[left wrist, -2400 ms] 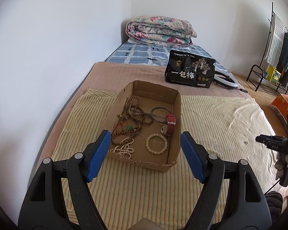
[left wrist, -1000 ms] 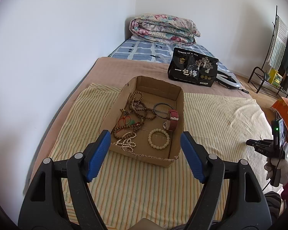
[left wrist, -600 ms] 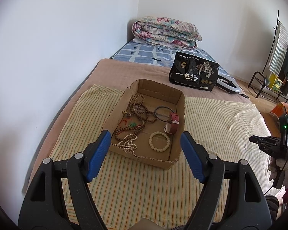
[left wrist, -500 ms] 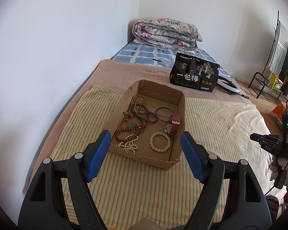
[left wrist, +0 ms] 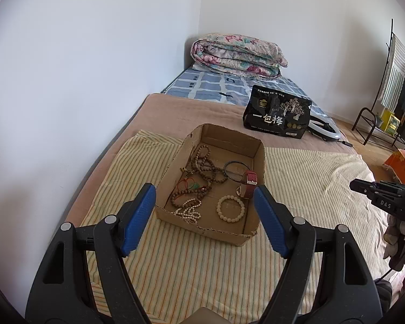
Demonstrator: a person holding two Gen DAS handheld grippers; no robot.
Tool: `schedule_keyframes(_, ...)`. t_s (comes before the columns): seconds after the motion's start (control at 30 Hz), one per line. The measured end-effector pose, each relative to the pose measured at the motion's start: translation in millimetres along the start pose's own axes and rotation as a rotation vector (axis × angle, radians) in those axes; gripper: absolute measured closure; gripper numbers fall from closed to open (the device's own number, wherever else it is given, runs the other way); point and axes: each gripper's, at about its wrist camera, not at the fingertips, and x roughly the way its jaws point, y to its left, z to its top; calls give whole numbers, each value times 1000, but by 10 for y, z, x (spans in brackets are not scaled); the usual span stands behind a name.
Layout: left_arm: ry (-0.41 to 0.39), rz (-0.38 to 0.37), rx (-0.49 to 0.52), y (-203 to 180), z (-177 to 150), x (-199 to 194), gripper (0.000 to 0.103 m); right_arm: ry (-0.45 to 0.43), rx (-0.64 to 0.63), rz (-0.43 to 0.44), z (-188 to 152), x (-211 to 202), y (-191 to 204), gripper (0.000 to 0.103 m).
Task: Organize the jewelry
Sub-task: 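Carry the white bead in the right tool over the cardboard box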
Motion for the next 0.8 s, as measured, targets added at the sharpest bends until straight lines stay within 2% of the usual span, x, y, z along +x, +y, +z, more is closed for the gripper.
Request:
schedule_keyframes(0.37, -1, 11, -27, 125, 16, 38, 26, -32, -29, 75, 252, 40, 415, 97)
schedule_keyframes(0.8, 12, 30, -50, 285, -11, 128, 26, -12, -75, 169, 471, 400, 958, 97)
